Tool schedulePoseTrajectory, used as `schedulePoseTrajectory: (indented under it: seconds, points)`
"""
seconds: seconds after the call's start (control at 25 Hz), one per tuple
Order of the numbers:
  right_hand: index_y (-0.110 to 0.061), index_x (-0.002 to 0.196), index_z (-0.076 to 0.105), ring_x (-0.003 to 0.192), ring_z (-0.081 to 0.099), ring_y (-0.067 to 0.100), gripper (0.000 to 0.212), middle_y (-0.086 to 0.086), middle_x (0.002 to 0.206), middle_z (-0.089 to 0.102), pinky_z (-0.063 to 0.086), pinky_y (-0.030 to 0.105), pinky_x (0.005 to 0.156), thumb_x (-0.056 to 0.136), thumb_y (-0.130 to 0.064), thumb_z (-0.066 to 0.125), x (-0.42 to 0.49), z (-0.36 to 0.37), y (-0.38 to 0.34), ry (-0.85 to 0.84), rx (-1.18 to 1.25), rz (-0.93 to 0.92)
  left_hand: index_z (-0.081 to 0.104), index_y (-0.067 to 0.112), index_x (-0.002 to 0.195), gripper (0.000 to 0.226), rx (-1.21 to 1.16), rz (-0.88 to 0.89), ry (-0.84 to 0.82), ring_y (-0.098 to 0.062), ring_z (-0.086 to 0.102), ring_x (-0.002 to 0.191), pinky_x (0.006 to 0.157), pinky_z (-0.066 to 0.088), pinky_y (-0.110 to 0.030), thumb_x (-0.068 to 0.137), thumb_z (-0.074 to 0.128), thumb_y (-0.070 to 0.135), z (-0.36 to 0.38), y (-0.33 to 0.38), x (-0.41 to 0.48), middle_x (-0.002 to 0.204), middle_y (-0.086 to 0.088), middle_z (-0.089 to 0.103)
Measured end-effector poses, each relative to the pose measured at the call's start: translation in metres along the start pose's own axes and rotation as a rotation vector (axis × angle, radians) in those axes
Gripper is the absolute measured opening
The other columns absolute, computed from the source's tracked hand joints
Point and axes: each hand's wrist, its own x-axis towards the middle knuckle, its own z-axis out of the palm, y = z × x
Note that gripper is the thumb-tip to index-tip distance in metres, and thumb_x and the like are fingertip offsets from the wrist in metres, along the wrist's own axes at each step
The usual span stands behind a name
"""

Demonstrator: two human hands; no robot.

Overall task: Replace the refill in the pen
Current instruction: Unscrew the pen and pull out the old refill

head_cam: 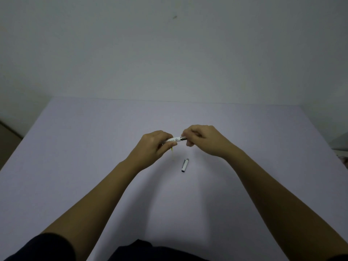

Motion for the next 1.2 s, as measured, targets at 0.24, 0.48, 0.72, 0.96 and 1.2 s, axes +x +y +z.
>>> schedulePoseTrajectory:
  seconds: [0.24,0.48,0.72,0.96,1.2]
  points:
    - [-0.029,0.095,0.059,0.077,0.065,0.004,0.017,-0.006,0.087,0.067,0.052,0.019,0.070,0.082,-0.037,0.065,-0.0004,0.0008,0.0012,0.085,0.123,-0.016,0.066,0.009,0.089,0.016,-0.021,-0.039,0.043,-0.013,0.049,0.061,0.056,0.035,-0.010,0.087,0.062,0.024,-0.0005,-0.0018,0.0029,0.072,-0.003,0.062]
    - [-0.033,0.086,0.062,0.074,0.063,-0.003,0.008,-0.013,0.083,0.065,0.049,0.009,0.066,0.081,-0.030,0.068,-0.0020,0.0030,-0.0014,0.101,0.102,-0.060,0.066,0.008,0.088,0.015,-0.033,-0.042,0.061,-0.013,0.048,0.060,0.057,0.034,-0.006,0.087,0.063,0.023,0.0003,-0.0013,0.0012,0.070,0.000,0.060]
    - [-0.031,0.081,0.064,0.075,0.066,0.007,0.007,-0.008,0.080,0.069,0.055,0.027,0.069,0.081,-0.026,0.068,-0.0015,0.0006,-0.0043,0.118,0.125,-0.057,0.066,0.009,0.088,0.013,-0.060,-0.052,0.080,-0.005,0.048,0.058,0.059,0.037,-0.007,0.087,0.063,0.022,0.0019,0.0010,0.0009,0.068,0.003,0.058]
    - [-0.032,0.083,0.065,0.080,0.069,0.013,0.002,-0.006,0.083,0.070,0.053,0.031,0.074,0.082,-0.030,0.066,-0.0021,-0.0011,-0.0058,0.133,0.252,0.035,0.067,0.012,0.091,0.014,-0.084,-0.061,0.121,-0.004,0.050,0.057,0.057,0.038,-0.009,0.087,0.063,0.024,0.0007,0.0020,0.0034,0.068,0.004,0.059]
    - [-0.032,0.095,0.063,0.084,0.070,0.008,0.022,-0.005,0.094,0.068,0.055,0.024,0.078,0.077,-0.024,0.073,-0.0019,-0.0050,-0.0056,0.121,0.396,0.026,0.068,0.013,0.091,0.014,-0.110,-0.086,0.128,-0.003,0.049,0.057,0.056,0.037,-0.008,0.087,0.063,0.025,0.0016,0.0006,0.0019,0.067,0.007,0.058]
